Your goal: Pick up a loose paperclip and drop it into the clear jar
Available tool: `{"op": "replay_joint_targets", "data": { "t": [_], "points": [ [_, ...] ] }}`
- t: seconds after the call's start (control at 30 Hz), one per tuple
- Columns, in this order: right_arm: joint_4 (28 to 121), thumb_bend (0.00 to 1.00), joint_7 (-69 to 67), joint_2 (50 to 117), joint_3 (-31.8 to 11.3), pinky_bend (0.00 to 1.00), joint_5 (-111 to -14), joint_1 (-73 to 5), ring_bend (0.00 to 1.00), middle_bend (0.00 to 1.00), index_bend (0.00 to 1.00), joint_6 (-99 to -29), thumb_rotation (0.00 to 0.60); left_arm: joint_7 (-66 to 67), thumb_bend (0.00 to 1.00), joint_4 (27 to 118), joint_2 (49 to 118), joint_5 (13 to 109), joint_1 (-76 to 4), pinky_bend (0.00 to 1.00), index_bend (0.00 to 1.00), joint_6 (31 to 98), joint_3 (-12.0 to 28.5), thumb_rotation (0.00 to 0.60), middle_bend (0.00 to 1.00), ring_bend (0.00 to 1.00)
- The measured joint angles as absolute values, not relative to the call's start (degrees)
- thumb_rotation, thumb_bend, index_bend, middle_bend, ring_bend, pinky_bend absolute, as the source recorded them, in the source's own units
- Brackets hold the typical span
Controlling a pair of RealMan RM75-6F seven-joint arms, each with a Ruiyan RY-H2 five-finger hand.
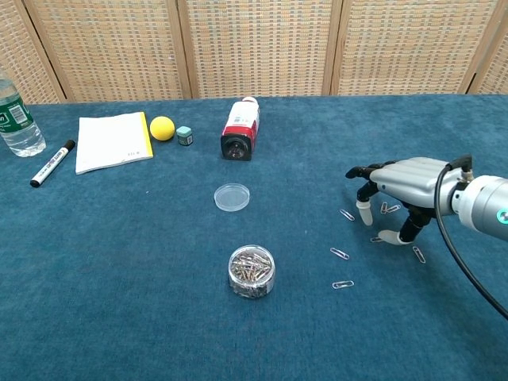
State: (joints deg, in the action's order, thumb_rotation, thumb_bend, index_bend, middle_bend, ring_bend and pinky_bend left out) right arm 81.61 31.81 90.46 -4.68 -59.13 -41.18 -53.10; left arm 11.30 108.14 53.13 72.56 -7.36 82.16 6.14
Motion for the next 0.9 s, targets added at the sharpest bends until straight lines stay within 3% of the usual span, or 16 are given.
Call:
{"op": "replay_joint_targets", "data": {
  "t": [0.9],
  "points": [
    [78.35,0.37,30.7,92.56,-3.95,0.08,-60.65,-40.94,0.0,0.0,0.48,-52.61,0.6,11.98,0.0,108.14,53.41,72.21,-7.49,0.0,0.0,82.11,6.15,0.6,0.0,0.0]
  ]
}}
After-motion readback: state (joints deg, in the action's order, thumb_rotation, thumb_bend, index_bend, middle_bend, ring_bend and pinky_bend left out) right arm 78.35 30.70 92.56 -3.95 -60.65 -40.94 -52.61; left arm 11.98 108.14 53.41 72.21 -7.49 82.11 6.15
